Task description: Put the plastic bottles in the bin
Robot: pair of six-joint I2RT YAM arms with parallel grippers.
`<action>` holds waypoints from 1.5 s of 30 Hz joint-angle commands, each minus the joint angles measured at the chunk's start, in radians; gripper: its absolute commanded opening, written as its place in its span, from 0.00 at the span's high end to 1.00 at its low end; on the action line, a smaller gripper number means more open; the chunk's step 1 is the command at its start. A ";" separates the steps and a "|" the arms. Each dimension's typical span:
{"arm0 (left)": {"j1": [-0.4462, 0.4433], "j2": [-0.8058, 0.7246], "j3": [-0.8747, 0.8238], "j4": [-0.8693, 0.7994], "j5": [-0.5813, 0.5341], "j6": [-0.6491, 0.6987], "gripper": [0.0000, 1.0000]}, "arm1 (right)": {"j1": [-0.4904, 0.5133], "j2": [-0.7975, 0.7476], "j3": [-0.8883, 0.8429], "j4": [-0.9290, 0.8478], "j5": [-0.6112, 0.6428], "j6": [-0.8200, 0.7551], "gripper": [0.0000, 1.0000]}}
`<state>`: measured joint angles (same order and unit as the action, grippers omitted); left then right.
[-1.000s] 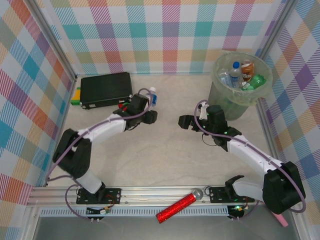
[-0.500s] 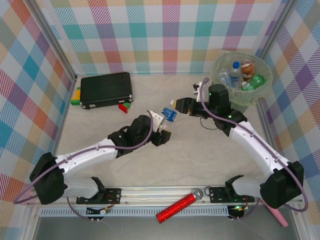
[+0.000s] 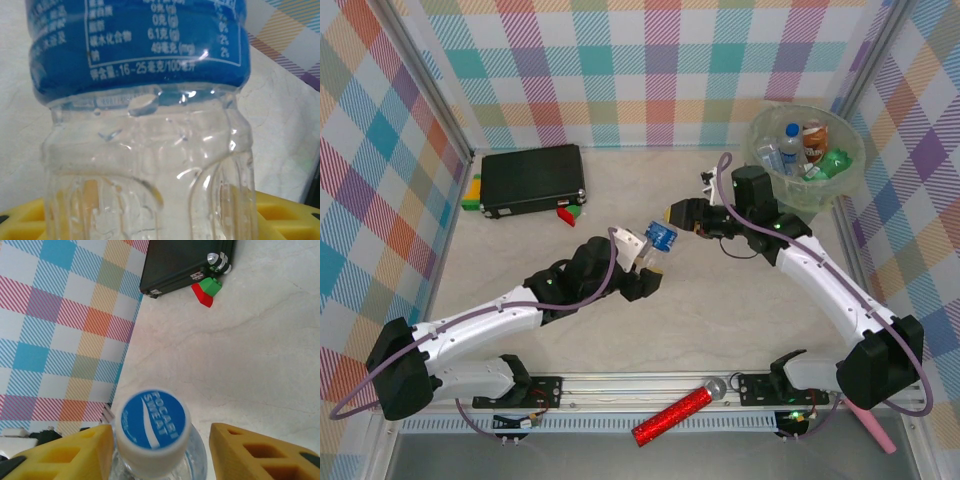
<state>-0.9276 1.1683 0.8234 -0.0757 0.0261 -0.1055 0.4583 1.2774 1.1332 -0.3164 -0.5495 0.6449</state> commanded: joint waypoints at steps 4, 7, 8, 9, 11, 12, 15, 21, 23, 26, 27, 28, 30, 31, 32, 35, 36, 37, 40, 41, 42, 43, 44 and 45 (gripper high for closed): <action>-0.021 -0.005 0.020 0.011 0.034 0.024 0.45 | 0.003 -0.001 0.043 -0.032 -0.030 -0.005 0.53; -0.023 -0.005 0.012 0.017 0.029 0.020 0.44 | 0.004 -0.002 0.054 -0.042 -0.040 -0.012 0.63; -0.024 -0.004 0.013 0.017 0.026 0.017 0.43 | 0.005 -0.003 0.058 -0.047 -0.042 -0.015 0.69; -0.024 -0.004 0.013 0.019 0.023 0.014 0.41 | 0.004 -0.005 0.060 -0.051 -0.041 -0.019 0.75; -0.024 -0.008 0.012 0.026 0.011 0.006 0.40 | 0.004 -0.016 0.067 -0.066 -0.033 -0.021 0.77; -0.023 -0.009 0.013 0.031 0.001 0.001 0.37 | 0.005 -0.021 0.070 -0.071 -0.026 -0.024 0.77; -0.023 -0.021 0.020 0.043 -0.024 -0.006 0.17 | 0.004 -0.044 0.098 -0.109 0.025 -0.039 0.76; -0.024 -0.090 0.011 0.078 -0.151 -0.036 0.00 | -0.029 -0.085 0.215 -0.254 0.230 -0.110 0.75; -0.024 -0.115 -0.004 0.095 -0.203 -0.054 0.00 | -0.067 -0.091 0.257 -0.289 0.278 -0.126 0.75; -0.024 -0.152 -0.046 0.134 -0.285 -0.075 0.00 | -0.130 -0.096 0.328 -0.353 0.389 -0.165 0.75; -0.024 -0.162 -0.066 0.151 -0.306 -0.076 0.00 | -0.150 -0.096 0.355 -0.371 0.437 -0.185 0.75; -0.024 -0.168 -0.079 0.160 -0.323 -0.073 0.00 | -0.169 -0.100 0.375 -0.380 0.475 -0.202 0.75; -0.024 -0.176 -0.106 0.172 -0.363 -0.074 0.00 | -0.206 -0.104 0.422 -0.397 0.570 -0.236 0.74; -0.024 -0.177 -0.117 0.178 -0.380 -0.075 0.01 | -0.219 -0.104 0.441 -0.399 0.612 -0.251 0.74; -0.024 -0.177 -0.132 0.192 -0.395 -0.080 0.00 | -0.235 -0.102 0.463 -0.400 0.664 -0.275 0.74; -0.024 -0.178 -0.185 0.251 -0.420 -0.095 0.00 | -0.259 -0.092 0.521 -0.392 0.812 -0.337 0.76; -0.024 -0.178 -0.199 0.269 -0.420 -0.098 0.00 | -0.265 -0.085 0.541 -0.385 0.858 -0.357 0.76; -0.024 -0.177 -0.213 0.285 -0.416 -0.104 0.00 | -0.270 -0.078 0.557 -0.374 0.900 -0.377 0.75; -0.024 -0.173 -0.213 0.275 -0.387 -0.110 0.01 | -0.277 -0.045 0.618 -0.343 1.012 -0.444 0.75; -0.024 -0.175 -0.213 0.269 -0.395 -0.115 0.00 | -0.277 -0.036 0.632 -0.316 1.050 -0.473 0.75; -0.024 -0.178 -0.215 0.266 -0.403 -0.120 0.00 | -0.277 -0.027 0.637 -0.284 1.087 -0.509 0.75; -0.024 -0.185 -0.218 0.265 -0.402 -0.123 0.00 | -0.279 -0.017 0.638 -0.250 1.110 -0.536 0.75; -0.024 -0.191 -0.222 0.266 -0.399 -0.125 0.00 | -0.286 -0.001 0.645 -0.227 1.123 -0.557 0.75; -0.024 -0.197 -0.227 0.269 -0.392 -0.128 0.01 | -0.299 0.019 0.664 -0.225 1.123 -0.559 0.76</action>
<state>-0.9432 0.9974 0.6106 0.1490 -0.3584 -0.2115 0.1772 1.2537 1.7622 -0.6262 0.4557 0.1867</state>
